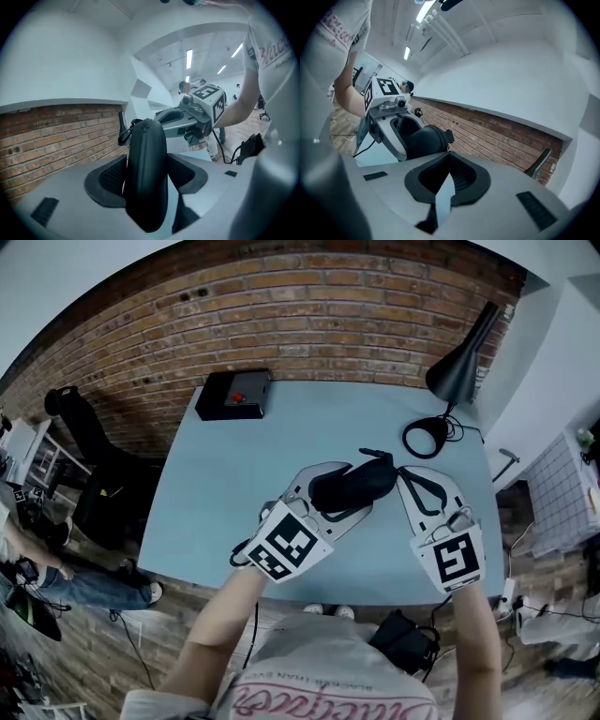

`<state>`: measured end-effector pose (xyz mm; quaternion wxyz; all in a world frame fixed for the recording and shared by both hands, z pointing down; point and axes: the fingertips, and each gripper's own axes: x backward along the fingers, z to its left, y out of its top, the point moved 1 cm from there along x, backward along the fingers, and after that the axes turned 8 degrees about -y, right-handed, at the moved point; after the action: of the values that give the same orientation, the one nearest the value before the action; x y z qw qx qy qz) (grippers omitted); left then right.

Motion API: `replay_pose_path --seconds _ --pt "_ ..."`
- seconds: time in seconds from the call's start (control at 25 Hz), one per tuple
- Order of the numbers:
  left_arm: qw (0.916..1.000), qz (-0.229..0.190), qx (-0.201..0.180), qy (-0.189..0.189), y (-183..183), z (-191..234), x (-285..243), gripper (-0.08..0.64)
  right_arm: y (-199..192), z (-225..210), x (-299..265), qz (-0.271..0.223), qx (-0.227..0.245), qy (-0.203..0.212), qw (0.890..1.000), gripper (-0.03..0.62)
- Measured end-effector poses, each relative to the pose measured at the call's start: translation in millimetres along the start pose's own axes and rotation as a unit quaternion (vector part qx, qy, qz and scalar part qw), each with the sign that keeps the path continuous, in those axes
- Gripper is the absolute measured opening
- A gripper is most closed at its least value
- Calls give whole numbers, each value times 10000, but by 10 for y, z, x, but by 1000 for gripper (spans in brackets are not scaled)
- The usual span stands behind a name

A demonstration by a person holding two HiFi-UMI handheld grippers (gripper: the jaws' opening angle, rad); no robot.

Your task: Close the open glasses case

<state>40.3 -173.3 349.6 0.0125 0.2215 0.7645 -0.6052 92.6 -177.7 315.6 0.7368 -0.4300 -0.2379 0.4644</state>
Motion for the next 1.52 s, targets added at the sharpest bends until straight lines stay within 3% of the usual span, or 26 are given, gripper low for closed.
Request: replay_pose_path --seconds 0.24,0.4,0.64,0.84,1.0,1.16,1.32,1.44,1.52 --pt "9997 141 -148 -114 2 -30 4 267 -17 134 -17 14 4 230 9997 15" --pt "9965 740 -353 -145 -59 -28 -8 261 -116 182 -21 314 855 167 9957 15" --pt "9901 1290 -496 -245 -115 -9 -46 252 -136 194 -29 258 1443 36 9892 17" --pt "9817 1766 -630 -327 -210 -3 -87 252 -123 262 -29 263 2971 -35 9545 17" --pt "9725 2149 -810 -399 -273 -4 -116 252 -138 317 -25 270 3582 90 9332 17" --pt "9541 2741 -1137 -411 -383 6 -146 252 -186 408 -52 333 4357 132 8994 17" --pt "9270 3373 -1611 -306 -504 43 -171 253 -241 524 -114 359 5114 220 8583 17" --pt "9153 3589 -1808 -266 -567 41 -179 253 -293 591 -130 373 5300 330 8465 17" --pt "9151 3594 -1815 -232 -591 38 -180 253 -302 606 -138 365 5262 302 8490 17"
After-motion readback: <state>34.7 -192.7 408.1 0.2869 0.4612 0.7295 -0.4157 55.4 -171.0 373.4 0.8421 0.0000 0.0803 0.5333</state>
